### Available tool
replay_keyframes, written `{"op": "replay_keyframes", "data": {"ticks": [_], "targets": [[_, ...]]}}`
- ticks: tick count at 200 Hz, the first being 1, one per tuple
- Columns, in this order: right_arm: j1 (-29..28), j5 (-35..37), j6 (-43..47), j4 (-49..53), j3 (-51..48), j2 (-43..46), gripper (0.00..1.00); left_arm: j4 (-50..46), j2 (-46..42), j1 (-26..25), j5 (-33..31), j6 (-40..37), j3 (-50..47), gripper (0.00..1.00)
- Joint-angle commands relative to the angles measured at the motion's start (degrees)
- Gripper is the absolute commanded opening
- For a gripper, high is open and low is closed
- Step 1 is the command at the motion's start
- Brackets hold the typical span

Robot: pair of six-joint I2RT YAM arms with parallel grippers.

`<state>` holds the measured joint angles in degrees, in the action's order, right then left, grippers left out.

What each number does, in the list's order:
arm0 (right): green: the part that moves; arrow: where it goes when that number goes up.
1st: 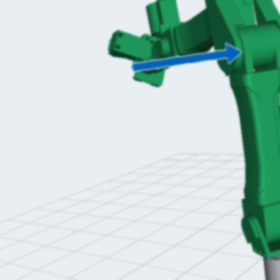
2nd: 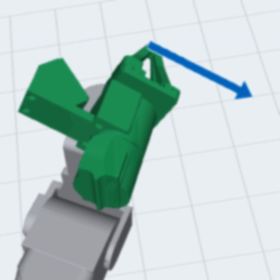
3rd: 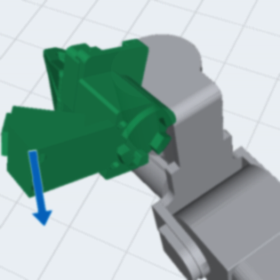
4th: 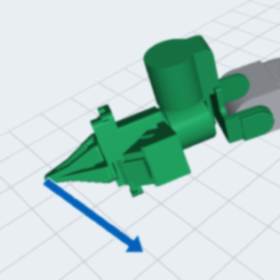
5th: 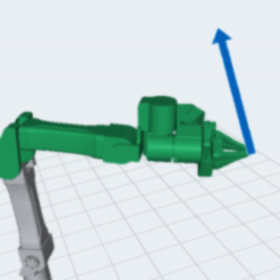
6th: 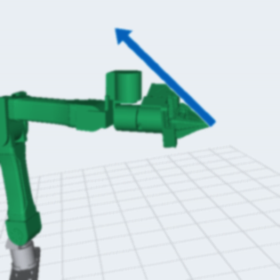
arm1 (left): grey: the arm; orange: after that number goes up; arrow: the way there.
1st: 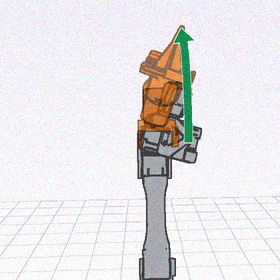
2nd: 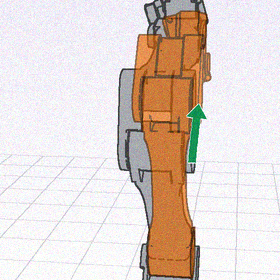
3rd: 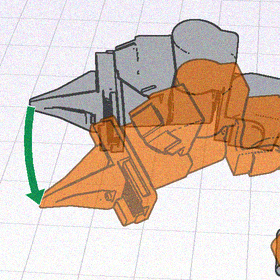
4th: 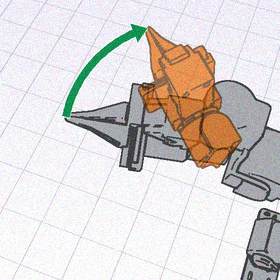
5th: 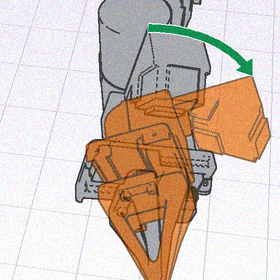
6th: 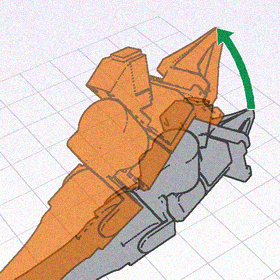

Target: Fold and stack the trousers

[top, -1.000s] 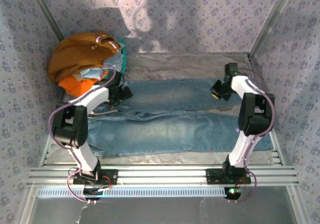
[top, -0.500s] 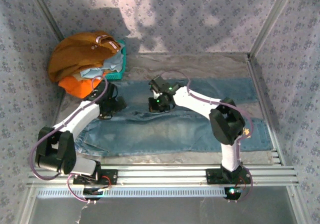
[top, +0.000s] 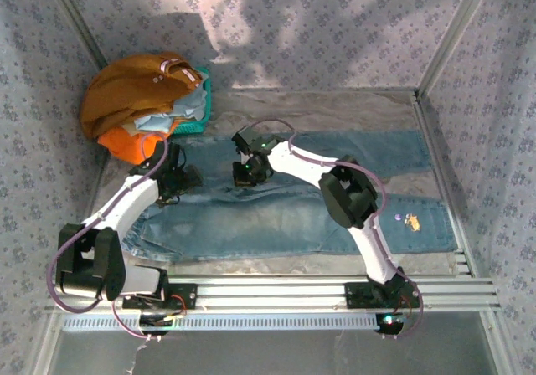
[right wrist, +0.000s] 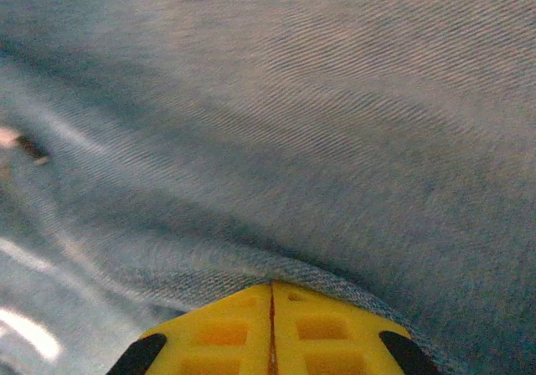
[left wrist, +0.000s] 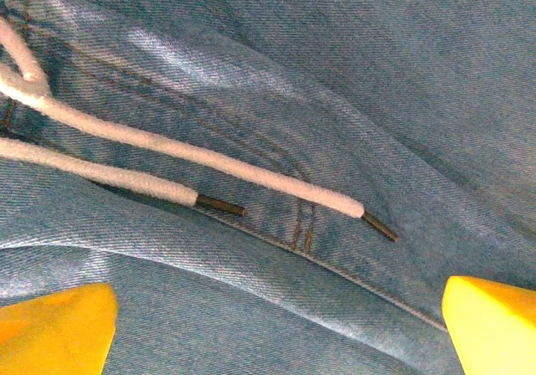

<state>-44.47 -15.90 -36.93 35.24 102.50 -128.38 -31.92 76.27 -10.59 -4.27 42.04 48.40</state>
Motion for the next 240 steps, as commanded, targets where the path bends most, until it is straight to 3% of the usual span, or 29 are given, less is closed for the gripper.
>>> {"op": "replay_keyframes", "data": {"ticks": [1,76,122,156,183,240], "targets": [[2.3,-0.3,-1.2,2.4,3.2,-3.6,0.09,-0.3,-0.1,0.4,0.8,0.2,0.3,1.00],[8.1,-1.2,0.4,5.7,12.3,-13.2,0.12,3.8,15.4,3.0,1.5,0.2,11.2,1.00],[9.5,-3.7,3.7,9.5,18.1,-16.1,0.24,3.9,20.7,3.3,0.7,0.7,14.4,1.00],[8.7,-5.9,5.8,9.5,14.9,-7.5,0.28,0.9,15.0,3.7,-0.4,1.0,12.5,1.00],[8.1,-3.9,5.8,8.0,9.8,2.0,0.32,-7.7,7.0,3.8,-5.8,3.2,11.1,1.00],[7.5,1.2,4.3,1.4,-11.8,20.2,0.37,-26.8,-8.7,5.5,-12.5,15.3,2.4,1.00]]}}
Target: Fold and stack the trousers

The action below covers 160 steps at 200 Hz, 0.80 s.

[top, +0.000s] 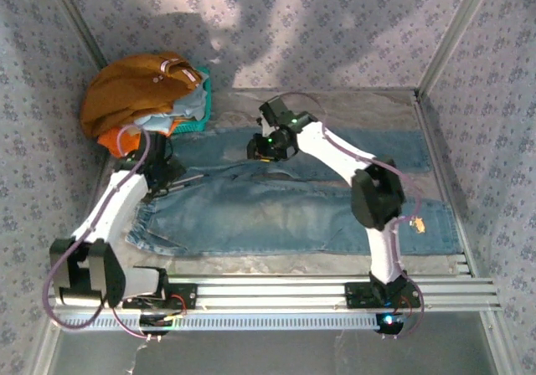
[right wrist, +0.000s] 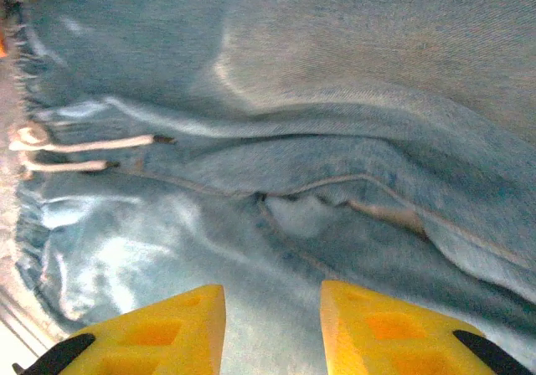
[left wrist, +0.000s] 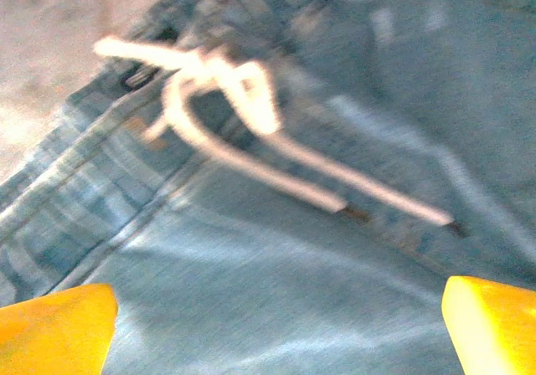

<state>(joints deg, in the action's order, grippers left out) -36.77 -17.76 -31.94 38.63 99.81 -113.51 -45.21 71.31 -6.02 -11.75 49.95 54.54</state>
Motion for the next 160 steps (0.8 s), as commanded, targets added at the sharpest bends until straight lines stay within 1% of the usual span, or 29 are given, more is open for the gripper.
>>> {"op": "replay_keyframes", "data": {"ticks": [1,27,30,41,49,62,68,90,113,128,160], "targets": [[-0.2,3.0,-0.8,-2.2,-10.1,5.9,0.37,-13.8,-3.9,0.9,-5.2,7.5,-4.0,1.00],[1.5,3.5,-1.6,-3.9,-20.9,12.5,0.37,-16.5,-8.7,0.9,-5.5,13.0,-9.5,1.00],[2.0,4.0,-1.6,-3.9,-22.5,13.6,0.40,-16.5,-9.1,0.9,-5.3,13.7,-10.2,1.00],[3.5,4.7,-2.0,-4.0,-26.5,16.4,0.43,-16.1,-9.9,0.6,-4.8,15.3,-12.7,1.00],[5.0,4.9,-2.2,-5.9,-29.4,18.6,0.46,-16.3,-10.0,0.5,-4.7,16.2,-14.0,1.00],[7.7,4.8,-2.6,-6.7,-34.2,21.7,0.52,-16.4,-9.7,0.0,-4.7,16.9,-14.9,1.00],[9.0,4.8,-2.6,-6.9,-35.6,23.1,0.52,-16.7,-9.4,-0.3,-4.9,17.3,-15.0,1.00],[11.8,6.1,-1.7,-6.1,-38.2,26.8,0.57,-18.0,-8.7,-1.9,-3.8,18.8,-15.2,1.00],[14.0,6.7,-1.5,-5.2,-39.3,29.2,0.58,-18.7,-9.1,-5.7,-1.6,22.3,-18.1,1.00],[15.2,6.8,-1.7,-5.5,-40.2,30.2,0.59,-18.2,-9.3,-7.3,-0.7,24.5,-20.4,1.00],[17.0,6.8,-1.4,-4.9,-40.4,30.8,0.59,-14.4,-9.6,-7.7,1.8,26.2,-24.5,1.00]]}}
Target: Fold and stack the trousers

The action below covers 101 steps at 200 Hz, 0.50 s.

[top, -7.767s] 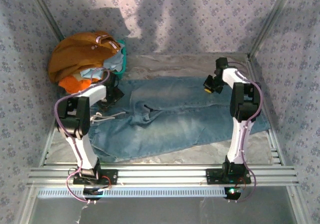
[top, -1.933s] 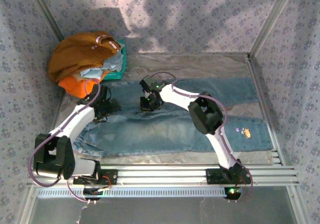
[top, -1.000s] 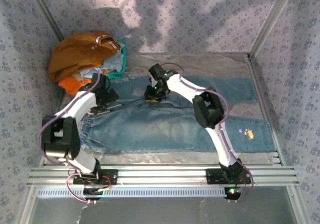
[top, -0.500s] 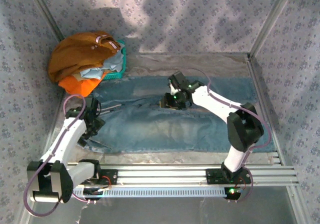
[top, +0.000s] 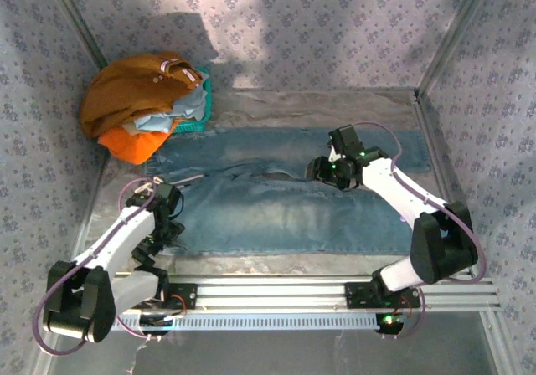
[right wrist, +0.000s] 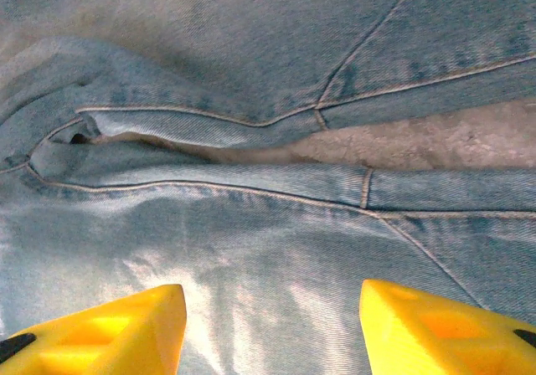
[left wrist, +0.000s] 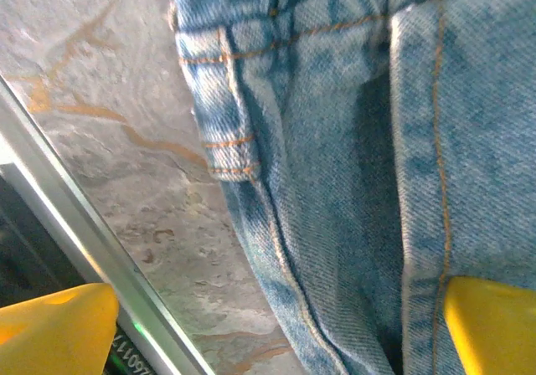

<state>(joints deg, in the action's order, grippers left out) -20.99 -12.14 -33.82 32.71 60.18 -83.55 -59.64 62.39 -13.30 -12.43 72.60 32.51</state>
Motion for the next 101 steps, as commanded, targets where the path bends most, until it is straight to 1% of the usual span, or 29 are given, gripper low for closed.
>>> {"op": "replay_keyframes", "data": {"ticks": [1,14,25,40,44,61,70,84,95,101], "targets": [[1.2,1.2,0.5,1.0,-0.8,0.8,0.59,0.2,-0.7,-0.5,2.5,3.5,-2.7,1.00],[1.6,1.4,0.8,1.1,-0.9,1.1,0.59,3.0,-0.7,-0.1,1.4,3.8,-3.9,0.99],[1.9,1.4,0.9,1.4,-0.9,1.3,0.59,6.5,-0.7,0.5,0.6,3.2,-5.0,0.93],[2.0,1.4,1.1,1.5,-0.9,2.0,0.58,10.5,-0.8,1.2,0.7,2.7,-5.5,0.72],[2.1,1.5,1.1,2.9,-1.0,2.3,0.58,11.0,-0.8,1.2,0.5,2.8,-5.2,0.67],[2.7,2.5,1.2,4.9,-1.5,3.9,0.58,10.5,-1.5,1.2,-1.1,2.0,-3.3,0.48],[3.5,2.7,0.8,6.0,-2.0,4.9,0.58,8.9,-2.4,1.2,-2.3,1.7,-2.0,0.32],[5.6,3.1,-0.6,8.1,-3.3,7.2,0.57,7.4,-4.3,1.2,-3.4,0.6,-0.3,0.13],[7.9,3.0,-1.8,9.9,-4.9,9.4,0.57,6.4,-5.9,1.2,-3.0,-0.2,0.6,0.02],[9.4,3.1,-3.3,11.4,-5.8,10.8,0.57,6.2,-6.9,1.2,-2.6,-0.7,0.9,0.00]]}}
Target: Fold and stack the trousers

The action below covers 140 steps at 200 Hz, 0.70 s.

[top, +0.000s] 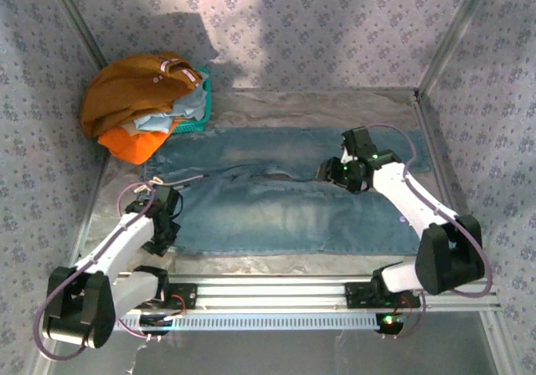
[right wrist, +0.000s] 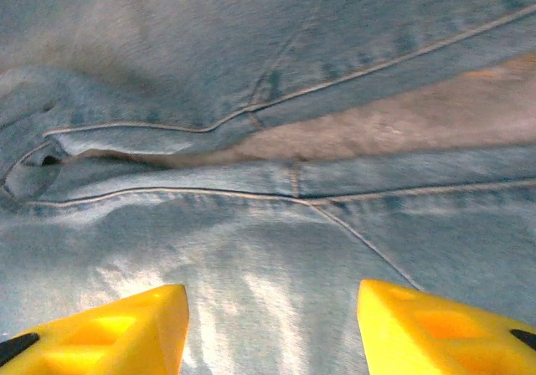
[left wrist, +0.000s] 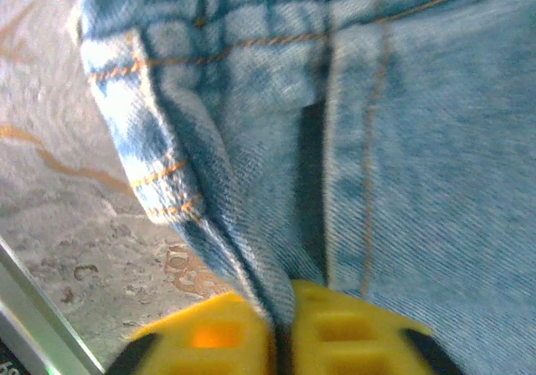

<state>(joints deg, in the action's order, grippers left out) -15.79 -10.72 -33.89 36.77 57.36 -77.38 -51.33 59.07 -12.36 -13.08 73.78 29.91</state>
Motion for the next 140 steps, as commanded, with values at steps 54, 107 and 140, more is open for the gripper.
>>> {"op": "replay_keyframes", "data": {"ticks": [54,107,140], "targets": [[26.7,5.0,-11.2,21.4,-11.2,22.3,0.58,-0.6,-8.0,0.3,-0.7,-4.8,5.0,0.00],[44.7,14.1,-13.5,24.4,-17.5,27.2,0.83,2.8,-5.4,0.6,1.0,-8.6,9.0,0.00],[53.2,10.8,-12.8,20.4,-22.6,21.4,0.83,3.5,-3.3,0.8,1.5,-10.7,11.3,0.00]]}}
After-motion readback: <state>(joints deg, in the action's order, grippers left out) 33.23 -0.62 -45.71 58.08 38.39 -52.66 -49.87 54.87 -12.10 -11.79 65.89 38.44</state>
